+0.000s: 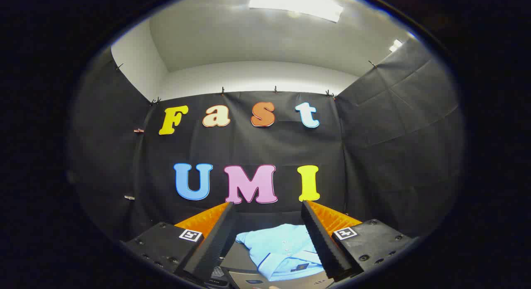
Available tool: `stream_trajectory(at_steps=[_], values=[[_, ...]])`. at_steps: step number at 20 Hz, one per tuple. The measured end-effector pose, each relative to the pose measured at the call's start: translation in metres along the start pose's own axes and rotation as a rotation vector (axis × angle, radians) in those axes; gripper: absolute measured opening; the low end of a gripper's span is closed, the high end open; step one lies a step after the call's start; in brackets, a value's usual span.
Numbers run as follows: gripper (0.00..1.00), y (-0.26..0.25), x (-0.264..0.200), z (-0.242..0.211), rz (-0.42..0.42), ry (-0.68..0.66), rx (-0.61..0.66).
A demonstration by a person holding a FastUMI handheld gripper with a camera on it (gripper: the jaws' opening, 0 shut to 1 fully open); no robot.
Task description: Put the clothes into the washing machine and then close the washing machine lid.
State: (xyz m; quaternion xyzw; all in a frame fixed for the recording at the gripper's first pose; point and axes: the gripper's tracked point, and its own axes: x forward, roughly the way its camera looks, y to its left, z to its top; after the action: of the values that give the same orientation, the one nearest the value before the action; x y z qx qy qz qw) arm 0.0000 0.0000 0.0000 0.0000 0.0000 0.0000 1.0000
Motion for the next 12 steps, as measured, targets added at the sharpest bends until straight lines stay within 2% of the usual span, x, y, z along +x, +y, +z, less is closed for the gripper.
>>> stream_trajectory(at_steps=[12], values=[[0.98, -0.0001, -0.0001, -0.0031, 0.011, 0.014, -0.039]])
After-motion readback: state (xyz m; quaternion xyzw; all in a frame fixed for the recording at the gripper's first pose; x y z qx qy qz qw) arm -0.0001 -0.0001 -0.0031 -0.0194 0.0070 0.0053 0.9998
